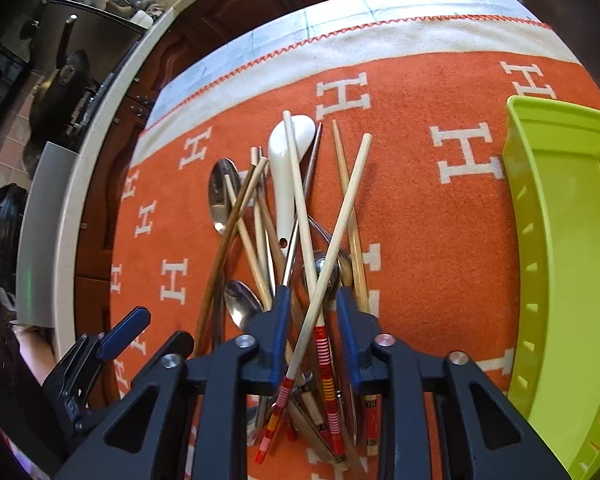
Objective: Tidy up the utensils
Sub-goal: 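Reach into the utensil pile and grasp chopsticks with both tools, then carry a brown chopstick with the left tool while the right tool carries a red-tipped chopstick into the tray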
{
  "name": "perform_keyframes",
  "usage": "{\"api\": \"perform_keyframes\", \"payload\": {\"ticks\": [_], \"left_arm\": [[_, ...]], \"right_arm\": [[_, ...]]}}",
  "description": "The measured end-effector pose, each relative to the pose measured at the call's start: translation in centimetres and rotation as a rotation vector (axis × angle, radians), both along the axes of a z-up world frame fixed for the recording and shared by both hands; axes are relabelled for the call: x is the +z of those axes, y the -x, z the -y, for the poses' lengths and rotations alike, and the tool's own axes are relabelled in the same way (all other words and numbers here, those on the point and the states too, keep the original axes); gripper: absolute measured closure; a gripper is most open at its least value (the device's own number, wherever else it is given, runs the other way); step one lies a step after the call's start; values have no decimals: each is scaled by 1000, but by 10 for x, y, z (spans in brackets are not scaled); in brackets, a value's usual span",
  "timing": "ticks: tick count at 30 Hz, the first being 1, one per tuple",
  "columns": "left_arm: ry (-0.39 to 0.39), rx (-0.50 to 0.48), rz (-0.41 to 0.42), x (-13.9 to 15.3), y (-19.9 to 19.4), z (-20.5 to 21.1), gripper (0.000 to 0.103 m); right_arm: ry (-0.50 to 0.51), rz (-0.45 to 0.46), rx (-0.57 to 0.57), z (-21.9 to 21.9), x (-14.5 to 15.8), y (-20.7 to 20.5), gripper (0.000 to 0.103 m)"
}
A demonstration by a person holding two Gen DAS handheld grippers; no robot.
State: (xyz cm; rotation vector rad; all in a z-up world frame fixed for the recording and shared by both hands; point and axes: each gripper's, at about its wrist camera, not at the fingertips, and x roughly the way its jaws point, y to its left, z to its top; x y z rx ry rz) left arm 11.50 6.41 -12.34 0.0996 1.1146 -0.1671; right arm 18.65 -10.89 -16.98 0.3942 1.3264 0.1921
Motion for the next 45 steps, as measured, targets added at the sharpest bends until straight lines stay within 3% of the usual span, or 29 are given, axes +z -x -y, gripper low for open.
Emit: {"api": "perform_keyframes", "payload": {"ticks": [2,5,10,15,18,29,34,40,45], "left_arm": [[-11,-8,-5,-4,-1,2,57],[-26,-17,-14,-8,-4,5,63],[-24,-13,-44,-16,-9,3,80],[-13,3,-68,-22,-15,-2,85],[9,13,-94,-25,-19,-6,97],[157,67,-168,-25,-25,-31,98],[187,67,-176,-16,-18,-31,98],[234,39,-185,6,-3,-19,98],[278,-36,-158,45,15,15,98]], "right_arm": [[-2,-5,-5,-2,-4,-2,93],[8,5,-6,-4,-4,-2,96],[-7,8,-9,-2,0,3,97],[-48,20,-6,6,8,15,97],[-80,19,-17,13,10,22,97],[-142,29,-39,37,16,48,97],[-175,43,-43,45,24,59,97],[-203,69,-59,63,41,77,97],[-182,129,-89,95,71,99,97]]}}
